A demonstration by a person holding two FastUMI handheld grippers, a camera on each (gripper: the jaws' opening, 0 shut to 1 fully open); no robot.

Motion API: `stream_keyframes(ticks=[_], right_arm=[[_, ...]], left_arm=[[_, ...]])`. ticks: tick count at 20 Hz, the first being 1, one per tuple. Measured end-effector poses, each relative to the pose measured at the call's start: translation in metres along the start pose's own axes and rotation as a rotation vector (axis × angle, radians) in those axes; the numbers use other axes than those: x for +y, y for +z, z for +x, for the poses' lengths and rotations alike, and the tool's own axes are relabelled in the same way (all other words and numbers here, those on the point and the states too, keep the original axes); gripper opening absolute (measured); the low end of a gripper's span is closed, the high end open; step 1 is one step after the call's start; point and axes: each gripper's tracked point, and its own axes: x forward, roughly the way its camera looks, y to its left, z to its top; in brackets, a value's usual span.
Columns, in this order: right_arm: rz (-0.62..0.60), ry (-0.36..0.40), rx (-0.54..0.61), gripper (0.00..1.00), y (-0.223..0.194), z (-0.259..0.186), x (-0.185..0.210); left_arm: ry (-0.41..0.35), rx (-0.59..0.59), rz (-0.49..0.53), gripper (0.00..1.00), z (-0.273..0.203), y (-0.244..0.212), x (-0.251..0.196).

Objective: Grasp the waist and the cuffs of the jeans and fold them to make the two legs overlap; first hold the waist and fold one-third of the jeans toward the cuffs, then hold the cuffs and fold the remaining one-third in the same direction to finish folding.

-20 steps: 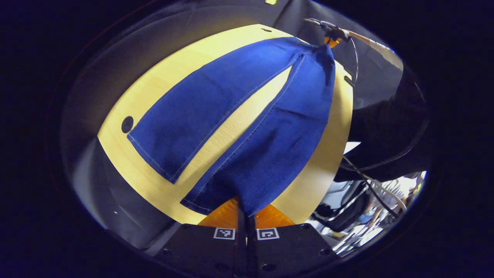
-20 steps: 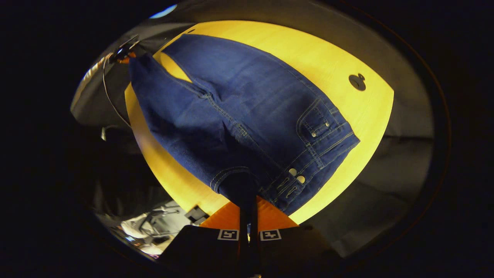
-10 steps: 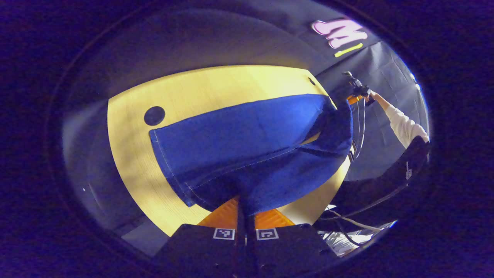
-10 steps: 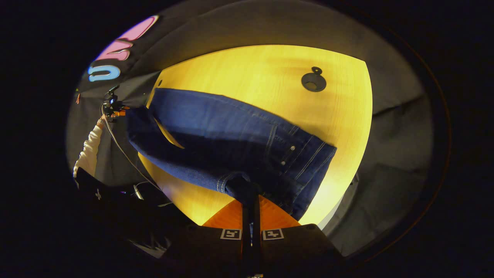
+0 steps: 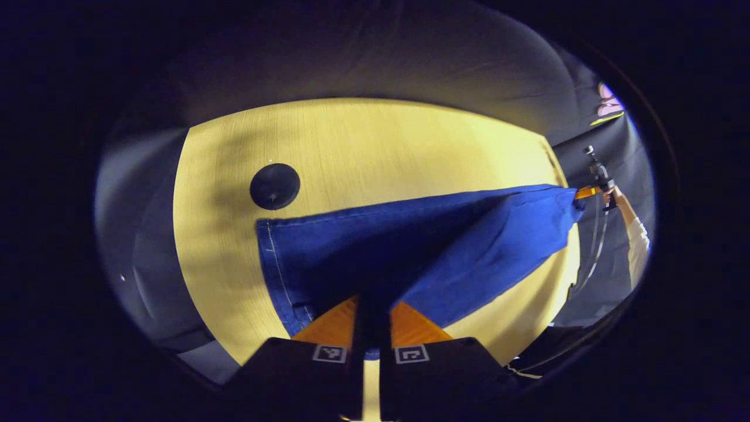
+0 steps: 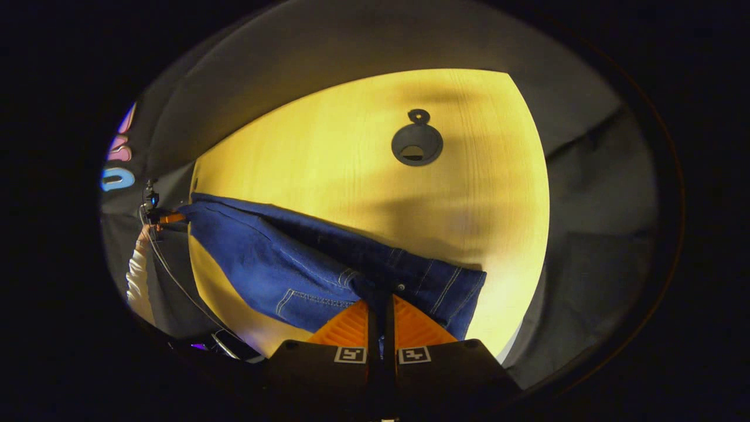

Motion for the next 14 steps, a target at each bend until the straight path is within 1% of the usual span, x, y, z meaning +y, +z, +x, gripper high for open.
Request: stream_keyframes(ticks=[1, 2, 3, 4, 5, 6, 8, 9, 10, 13, 14], right_arm=[[-0.006, -0.006, -0.002, 0.05, 0.0, -0.001, 0.0], [-0.003, 0.0, -0.003, 0.05, 0.0, -0.003, 0.002], [0.0, 0.0, -0.008, 0.05, -0.001, -0.005, 0.002], [-0.005, 0.002, -0.027, 0.21, 0.001, -0.007, 0.004], [-0.021, -0.003, -0.051, 0.36, 0.004, -0.007, 0.0], [-0.03, -0.013, -0.077, 0.51, 0.005, -0.009, -0.003], [-0.06, -0.022, -0.139, 0.83, 0.011, -0.012, -0.003], [-0.093, -0.045, -0.166, 0.99, 0.01, -0.019, -0.004], [-0.122, -0.054, -0.205, 0.98, 0.01, -0.025, -0.001], [-0.169, -0.056, -0.349, 0.98, 0.011, -0.05, 0.018], [-0.177, -0.054, -0.399, 0.98, 0.01, -0.059, 0.025]], left_arm=[[0.018, 0.009, -0.014, 0.3, 0.004, 0.0, 0.005], [0.018, 0.002, -0.022, 0.44, 0.006, 0.005, 0.001], [0.008, -0.022, -0.03, 0.39, 0.005, 0.008, -0.001], [0.017, -0.053, -0.028, 0.7, 0.009, 0.015, 0.0], [0.038, -0.1, -0.026, 0.8, 0.009, 0.022, 0.004], [0.051, -0.139, -0.021, 0.99, 0.001, 0.024, 0.008], [0.095, -0.211, -0.009, 0.98, -0.017, 0.033, 0.017], [0.122, -0.25, 0.007, 0.98, -0.028, 0.034, 0.019], [0.146, -0.289, 0.025, 0.98, -0.036, 0.033, 0.017], [0.165, -0.408, 0.108, 0.98, -0.069, 0.028, -0.011], [0.153, -0.442, 0.122, 0.98, -0.079, 0.022, -0.023]])
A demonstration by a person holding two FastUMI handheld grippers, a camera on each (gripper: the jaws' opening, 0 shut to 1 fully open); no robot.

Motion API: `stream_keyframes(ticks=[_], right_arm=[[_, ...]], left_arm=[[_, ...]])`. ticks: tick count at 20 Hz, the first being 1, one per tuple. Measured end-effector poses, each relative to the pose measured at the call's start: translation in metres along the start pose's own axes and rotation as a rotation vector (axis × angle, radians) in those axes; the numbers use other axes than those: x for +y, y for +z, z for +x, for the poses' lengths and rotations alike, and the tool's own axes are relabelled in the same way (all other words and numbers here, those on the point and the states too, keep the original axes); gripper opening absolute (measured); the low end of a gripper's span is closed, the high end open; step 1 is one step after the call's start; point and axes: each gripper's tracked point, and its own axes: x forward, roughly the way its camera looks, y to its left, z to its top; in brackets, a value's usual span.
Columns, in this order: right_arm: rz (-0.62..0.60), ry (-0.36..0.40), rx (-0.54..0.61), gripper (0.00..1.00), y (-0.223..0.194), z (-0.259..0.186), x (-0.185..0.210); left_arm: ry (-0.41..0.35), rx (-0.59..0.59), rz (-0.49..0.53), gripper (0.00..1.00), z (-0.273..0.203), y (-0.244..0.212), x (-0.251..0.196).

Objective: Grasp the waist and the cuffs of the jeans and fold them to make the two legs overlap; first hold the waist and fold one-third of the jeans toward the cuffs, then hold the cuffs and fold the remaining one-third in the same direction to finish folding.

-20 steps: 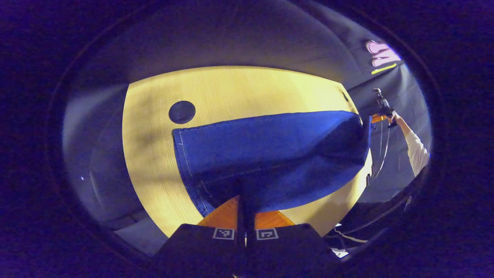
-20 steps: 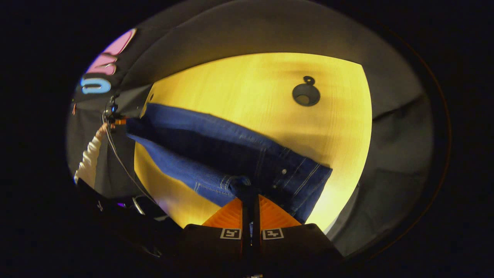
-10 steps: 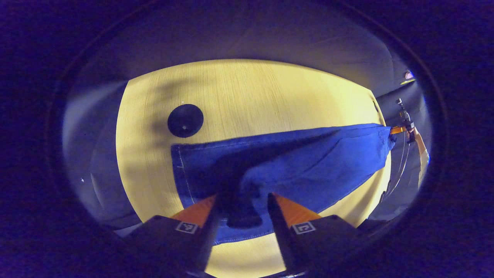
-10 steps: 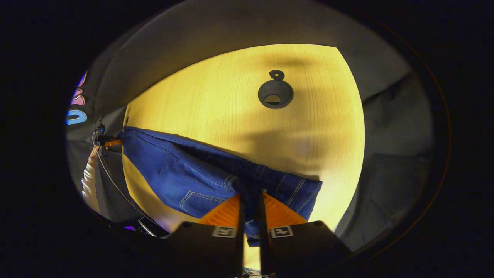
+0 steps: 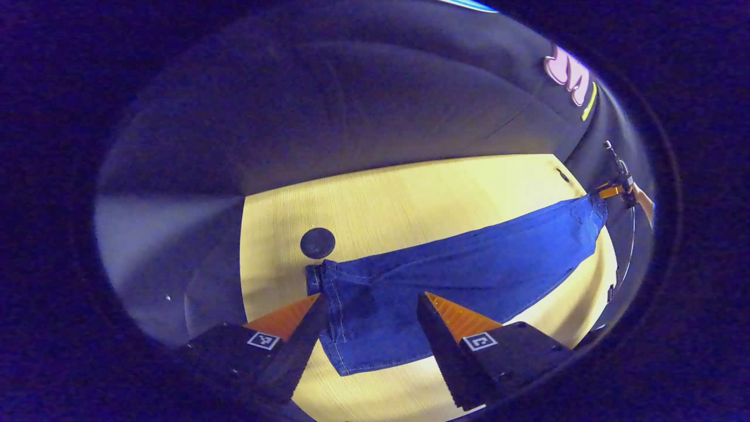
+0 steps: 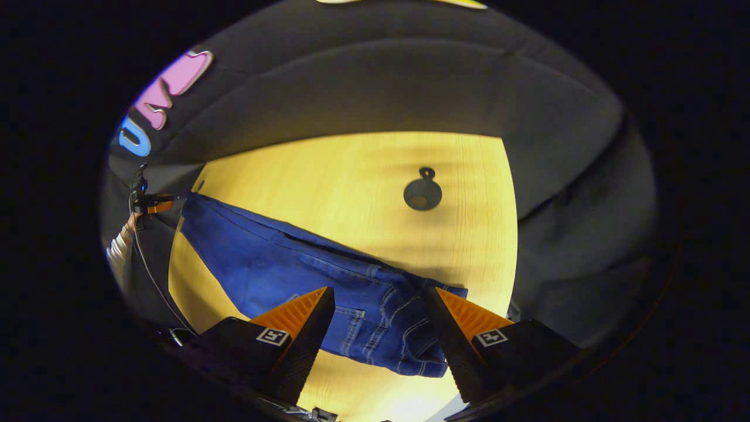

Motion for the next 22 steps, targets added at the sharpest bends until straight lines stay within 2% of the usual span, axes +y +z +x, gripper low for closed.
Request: stream_keyframes(ticks=[2, 6, 9, 11, 13, 15, 16, 19, 22], right_arm=[[0.003, -0.044, -0.1, 0.99, 0.008, -0.025, 0.004], [0.019, -0.156, -0.349, 0.98, 0.025, -0.091, 0.015], [0.089, -0.19, -0.512, 0.98, 0.021, -0.125, 0.022], [0.202, -0.245, -0.513, 0.97, -0.006, -0.123, 0.004], [0.361, -0.252, -0.511, 0.98, -0.032, -0.116, -0.009], [0.491, -0.248, -0.512, 0.98, -0.054, -0.107, -0.021], [0.54, -0.249, -0.498, 0.98, -0.065, -0.101, -0.027], [0.714, -0.235, -0.493, 0.98, -0.093, -0.076, -0.049], [0.916, -0.187, -0.515, 0.98, -0.108, -0.052, -0.071]], left_arm=[[-0.006, -0.059, 0.002, 0.97, -0.027, -0.001, -0.016], [0.079, -0.204, 0.095, 0.97, -0.088, -0.002, -0.045], [0.061, -0.325, 0.027, 0.96, -0.126, -0.002, -0.083], [0.078, -0.371, 0.019, 0.98, -0.145, -0.007, -0.103], [0.077, -0.41, -0.004, 0.98, -0.157, -0.009, -0.123], [0.002, -0.41, -0.032, 0.98, -0.17, -0.017, -0.167], [-0.009, -0.407, -0.02, 0.98, -0.175, -0.02, -0.181], [0.004, -0.437, 0.046, 0.98, -0.196, -0.017, -0.21], [-0.019, -0.42, 0.044, 0.97, -0.199, -0.021, -0.243]])
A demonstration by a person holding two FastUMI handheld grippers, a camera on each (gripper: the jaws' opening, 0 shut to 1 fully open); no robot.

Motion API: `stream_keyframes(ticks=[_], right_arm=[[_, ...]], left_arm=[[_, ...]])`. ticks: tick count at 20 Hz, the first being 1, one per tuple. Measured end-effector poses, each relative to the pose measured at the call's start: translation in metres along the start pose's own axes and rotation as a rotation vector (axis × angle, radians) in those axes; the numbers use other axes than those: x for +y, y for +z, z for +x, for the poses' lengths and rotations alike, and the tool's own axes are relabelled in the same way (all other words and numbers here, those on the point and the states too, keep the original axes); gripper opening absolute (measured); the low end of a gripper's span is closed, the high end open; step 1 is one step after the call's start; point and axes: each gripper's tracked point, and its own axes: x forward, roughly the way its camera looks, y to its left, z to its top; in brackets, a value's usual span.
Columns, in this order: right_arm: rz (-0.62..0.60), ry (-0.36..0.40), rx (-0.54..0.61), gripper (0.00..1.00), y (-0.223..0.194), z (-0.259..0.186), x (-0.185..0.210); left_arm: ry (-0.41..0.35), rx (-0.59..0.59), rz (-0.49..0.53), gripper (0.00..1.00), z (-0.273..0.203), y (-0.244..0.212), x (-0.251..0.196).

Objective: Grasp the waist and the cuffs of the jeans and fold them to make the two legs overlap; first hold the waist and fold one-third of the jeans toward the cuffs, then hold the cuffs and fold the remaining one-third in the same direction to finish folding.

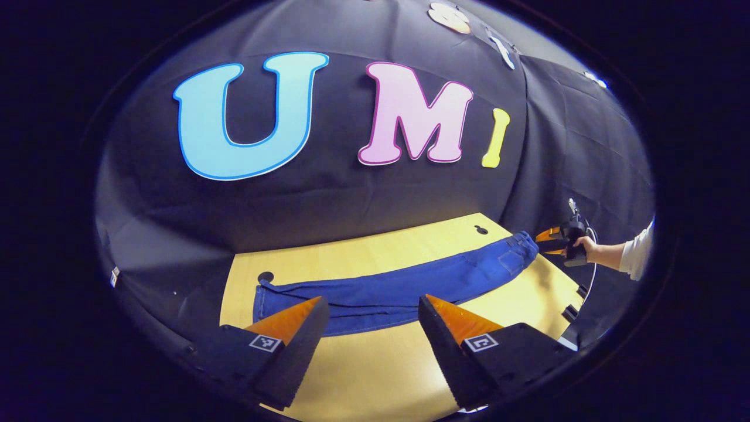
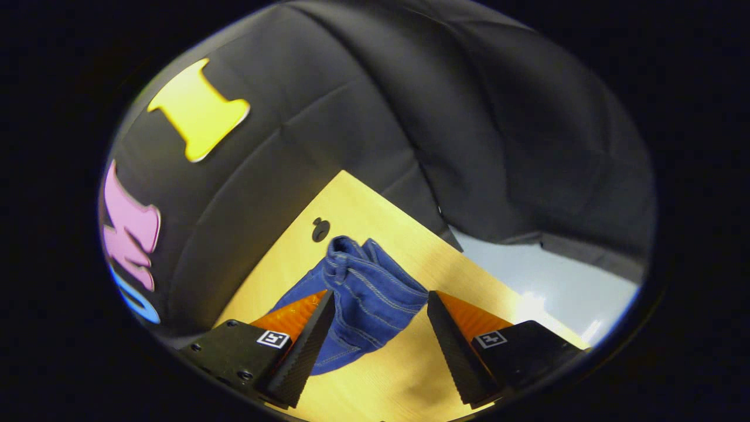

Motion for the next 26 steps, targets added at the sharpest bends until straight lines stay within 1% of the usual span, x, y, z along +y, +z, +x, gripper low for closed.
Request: stream_keyframes(ticks=[2, 4, 6, 9, 11, 13, 14, 15, 16, 17, 18, 19, 20, 21, 22, 24, 26], right_arm=[[0.078, 0.002, 0.019, 0.98, -0.008, 0.015, -0.014], [0.101, 0.015, 0.046, 0.98, -0.015, 0.027, -0.019], [0.14, 0.049, 0.012, 0.96, -0.005, 0.036, -0.015], [0.197, 0.093, 0.01, 0.96, 0.004, 0.044, -0.01], [0.2, 0.113, 0.001, 0.95, 0.004, 0.046, -0.011], [0.19, 0.129, -0.005, 0.88, 0.002, 0.05, -0.009], [0.199, 0.145, -0.003, 0.83, 0.0, 0.052, -0.005], [0.204, 0.143, 0.005, 0.8, -0.003, 0.056, -0.006], [0.198, 0.114, 0.019, 0.62, -0.009, 0.06, -0.013], [0.19, 0.106, 0.029, 0.39, -0.011, 0.056, -0.019], [0.205, 0.102, 0.002, 0.16, -0.006, 0.057, -0.018], [0.208, 0.096, -0.021, 0.21, -0.004, 0.06, -0.018], [0.189, 0.083, -0.037, 0.11, -0.003, 0.061, -0.016], [0.164, 0.069, -0.052, 0.1, -0.002, 0.057, -0.017], [0.129, 0.063, -0.059, 0.05, -0.001, 0.055, -0.013], [0.032, 0.062, -0.068, 0.05, 0.001, 0.048, -0.004], [-0.015, 0.087, -0.099, 0.05, 0.012, 0.034, 0.017]], left_arm=[[0.024, 0.018, 0.005, 0.97, 0.006, -0.003, -0.004], [0.024, 0.021, -0.007, 0.96, 0.01, 0.0, -0.013], [0.018, 0.016, -0.021, 0.96, 0.016, 0.003, -0.021], [0.018, 0.026, -0.051, 0.96, 0.024, 0.0, -0.027], [0.018, 0.036, -0.069, 0.96, 0.028, -0.004, -0.03], [0.025, 0.049, -0.069, 0.97, 0.032, -0.009, -0.03], [0.03, 0.055, -0.067, 0.97, 0.032, -0.01, -0.03], [0.033, 0.06, -0.07, 0.97, 0.031, -0.012, -0.029], [0.035, 0.064, -0.072, 0.98, 0.031, -0.014, -0.029], [0.04, 0.07, -0.074, 0.98, 0.03, -0.016, -0.028], [0.048, 0.074, -0.073, 0.98, 0.029, -0.018, -0.026], [0.054, 0.076, -0.069, 0.98, 0.027, -0.018, -0.024], [0.059, 0.072, -0.065, 0.98, 0.025, -0.017, -0.023], [0.065, 0.067, -0.062, 0.98, 0.021, -0.017, -0.02], [0.073, 0.066, -0.061, 0.98, 0.018, -0.018, -0.019], [0.086, 0.065, -0.067, 0.98, 0.009, -0.02, -0.014], [0.099, 0.06, -0.073, 0.98, -0.003, -0.024, -0.007]])
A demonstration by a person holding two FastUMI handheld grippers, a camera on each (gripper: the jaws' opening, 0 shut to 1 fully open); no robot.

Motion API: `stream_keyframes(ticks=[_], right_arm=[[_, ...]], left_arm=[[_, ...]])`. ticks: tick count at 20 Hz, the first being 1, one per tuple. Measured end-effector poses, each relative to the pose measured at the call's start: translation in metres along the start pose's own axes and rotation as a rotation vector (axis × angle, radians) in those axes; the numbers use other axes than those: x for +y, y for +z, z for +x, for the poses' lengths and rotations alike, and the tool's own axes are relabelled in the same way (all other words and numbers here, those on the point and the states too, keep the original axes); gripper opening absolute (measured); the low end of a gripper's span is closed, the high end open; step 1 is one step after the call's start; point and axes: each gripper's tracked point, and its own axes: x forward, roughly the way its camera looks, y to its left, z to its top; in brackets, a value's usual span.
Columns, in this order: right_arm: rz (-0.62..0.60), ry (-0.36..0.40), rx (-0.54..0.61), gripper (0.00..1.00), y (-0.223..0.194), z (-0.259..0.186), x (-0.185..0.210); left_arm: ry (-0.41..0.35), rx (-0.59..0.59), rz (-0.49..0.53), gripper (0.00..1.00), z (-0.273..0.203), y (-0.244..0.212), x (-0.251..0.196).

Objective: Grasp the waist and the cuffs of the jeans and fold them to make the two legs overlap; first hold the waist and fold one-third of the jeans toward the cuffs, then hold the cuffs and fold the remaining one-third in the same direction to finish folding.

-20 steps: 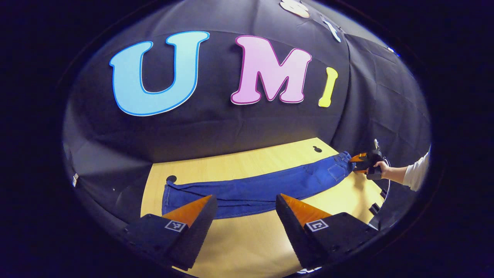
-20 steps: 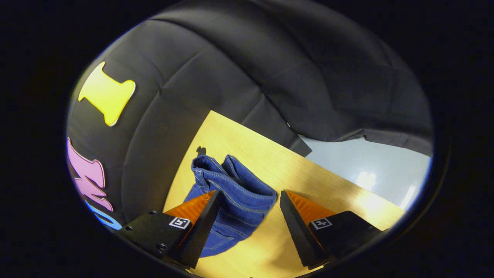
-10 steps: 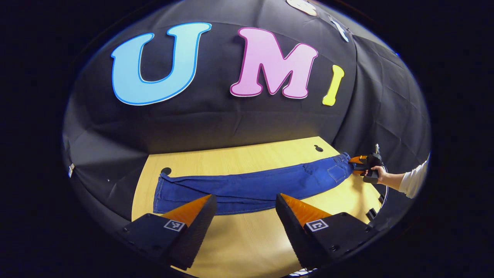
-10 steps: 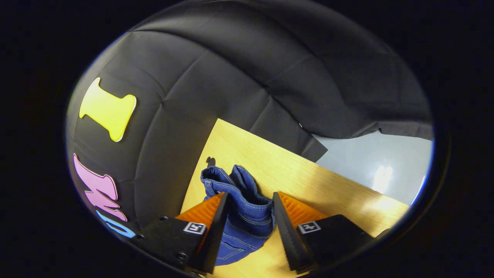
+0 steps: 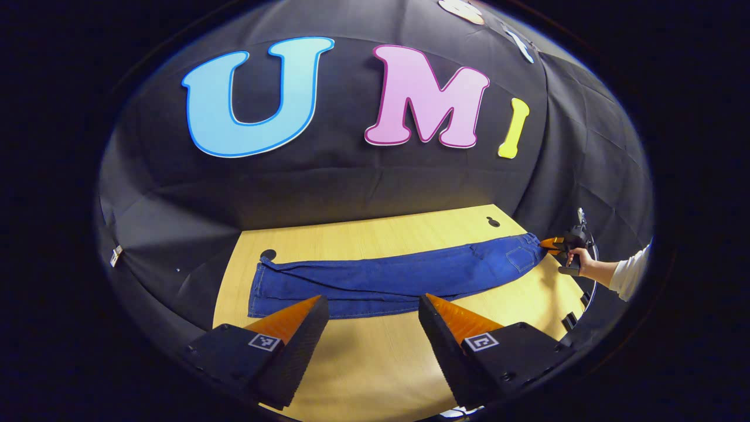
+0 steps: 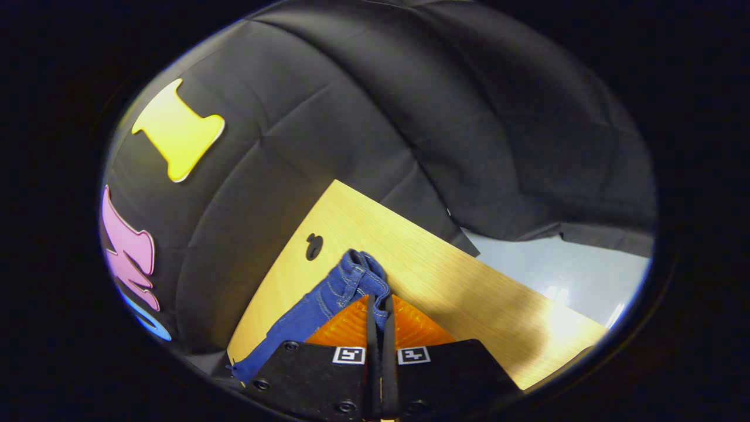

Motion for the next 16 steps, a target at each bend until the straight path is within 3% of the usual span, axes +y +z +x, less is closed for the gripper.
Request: stream_keyframes(ticks=[6, 11, 16], right_arm=[[-0.187, 0.076, -0.041, 0.05, 0.016, -0.04, 0.083], [-0.284, 0.189, -0.058, 0.05, 0.01, -0.082, 0.193], [-0.377, 0.325, -0.032, 0.05, -0.025, -0.115, 0.303]], left_arm=[[0.03, -0.028, -0.009, 0.98, -0.035, -0.007, 0.023], [0.022, -0.068, -0.07, 0.98, -0.058, -0.018, 0.033], [0.035, -0.09, -0.11, 0.98, -0.083, -0.037, 0.057]])
